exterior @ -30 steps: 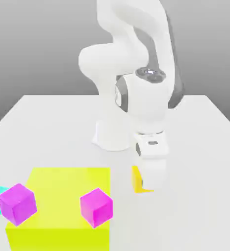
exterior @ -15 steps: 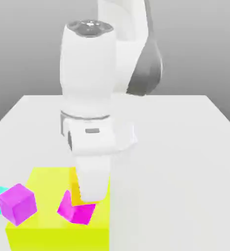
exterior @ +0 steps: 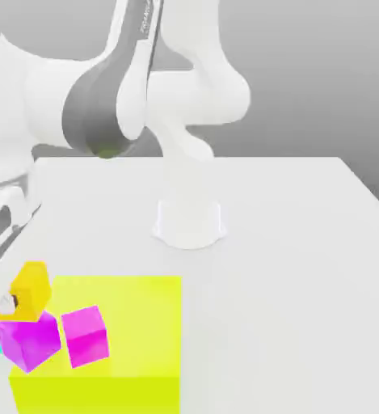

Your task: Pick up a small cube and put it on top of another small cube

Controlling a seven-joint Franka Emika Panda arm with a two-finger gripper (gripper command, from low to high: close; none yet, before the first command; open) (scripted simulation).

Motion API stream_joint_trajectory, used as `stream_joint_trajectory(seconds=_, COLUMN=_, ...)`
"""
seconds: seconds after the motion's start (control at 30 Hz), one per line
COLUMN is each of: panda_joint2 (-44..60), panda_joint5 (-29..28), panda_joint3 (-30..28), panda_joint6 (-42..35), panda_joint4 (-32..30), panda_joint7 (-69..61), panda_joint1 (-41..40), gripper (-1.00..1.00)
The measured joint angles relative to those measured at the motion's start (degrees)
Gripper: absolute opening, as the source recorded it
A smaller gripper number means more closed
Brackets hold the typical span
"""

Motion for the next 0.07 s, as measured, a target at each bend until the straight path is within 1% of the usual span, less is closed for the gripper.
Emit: stream_joint_trajectory(seconds=0.07, panda_joint2=0.0, panda_joint5=0.0, panda_joint3=0.0, panda_joint6=0.0, panda_joint4=0.0, panda_joint7=0.0, panda_joint1=0.0, gripper=1.00)
